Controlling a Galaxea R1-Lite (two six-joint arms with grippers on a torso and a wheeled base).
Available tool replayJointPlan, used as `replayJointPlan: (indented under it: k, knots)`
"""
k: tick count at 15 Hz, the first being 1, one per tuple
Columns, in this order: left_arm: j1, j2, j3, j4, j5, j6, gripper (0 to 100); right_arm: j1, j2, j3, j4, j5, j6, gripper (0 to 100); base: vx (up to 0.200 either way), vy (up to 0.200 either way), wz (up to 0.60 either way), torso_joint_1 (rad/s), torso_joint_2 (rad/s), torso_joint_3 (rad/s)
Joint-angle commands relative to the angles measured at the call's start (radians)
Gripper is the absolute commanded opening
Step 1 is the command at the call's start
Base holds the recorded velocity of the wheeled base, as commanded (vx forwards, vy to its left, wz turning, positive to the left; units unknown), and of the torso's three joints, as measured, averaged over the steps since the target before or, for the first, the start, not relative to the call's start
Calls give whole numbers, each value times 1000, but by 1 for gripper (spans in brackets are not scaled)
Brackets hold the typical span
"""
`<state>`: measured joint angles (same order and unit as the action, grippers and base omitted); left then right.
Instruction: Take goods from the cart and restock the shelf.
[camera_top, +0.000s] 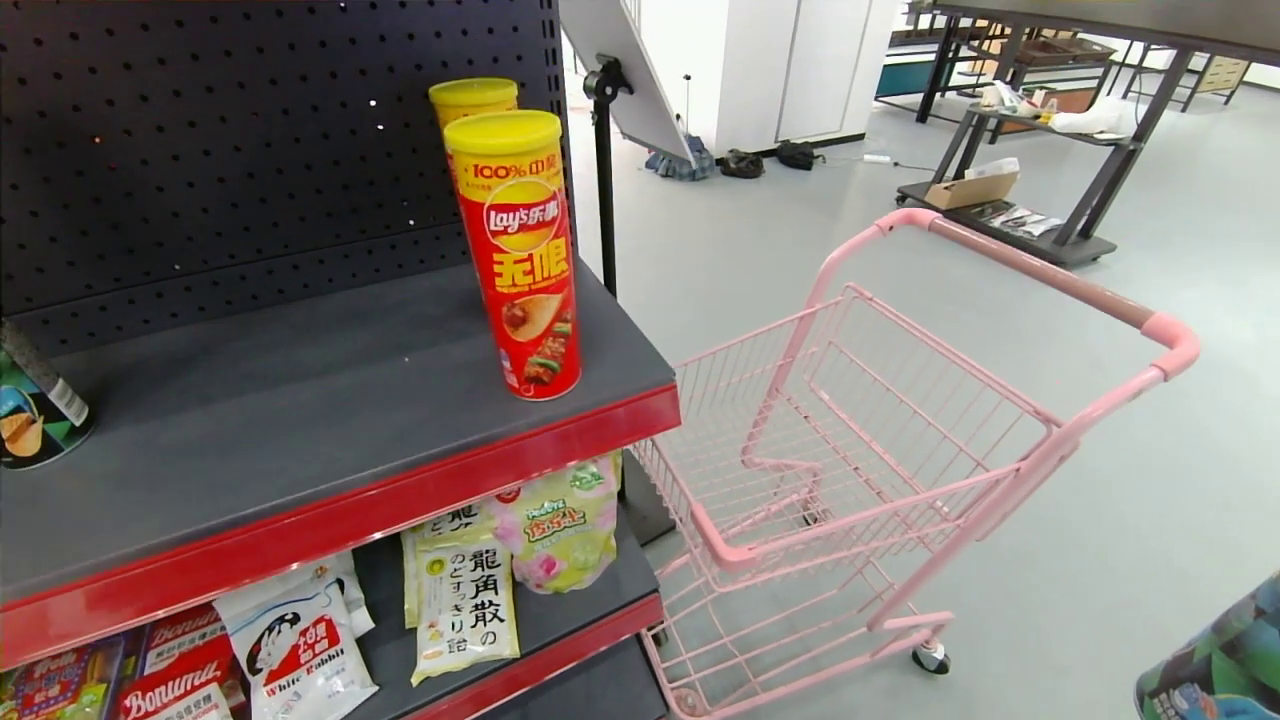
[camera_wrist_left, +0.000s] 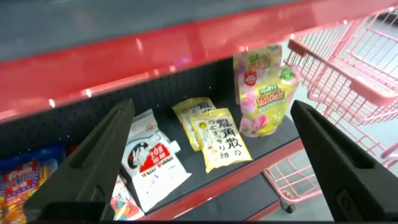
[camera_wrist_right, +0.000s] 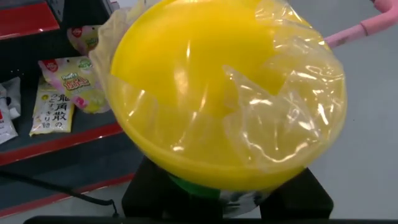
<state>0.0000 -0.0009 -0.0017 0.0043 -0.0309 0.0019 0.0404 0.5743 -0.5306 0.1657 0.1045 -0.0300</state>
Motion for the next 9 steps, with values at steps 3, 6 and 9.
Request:
replayJointPlan:
  k: [3,6,9]
  knots:
    - [0,1,0,0,0,0,100,1,10,-2,0,0,-1,0,0,0,0,214,-598,-387]
    - [0,1,0,2,0,0,100,1,21,-8,0,0,-2,0,0,0,0,217,-531,-326]
    - [0,1,0,0,0,0,100,-1,33,-17,-6,-2,-2,0,0,0,0,165,-403,-246]
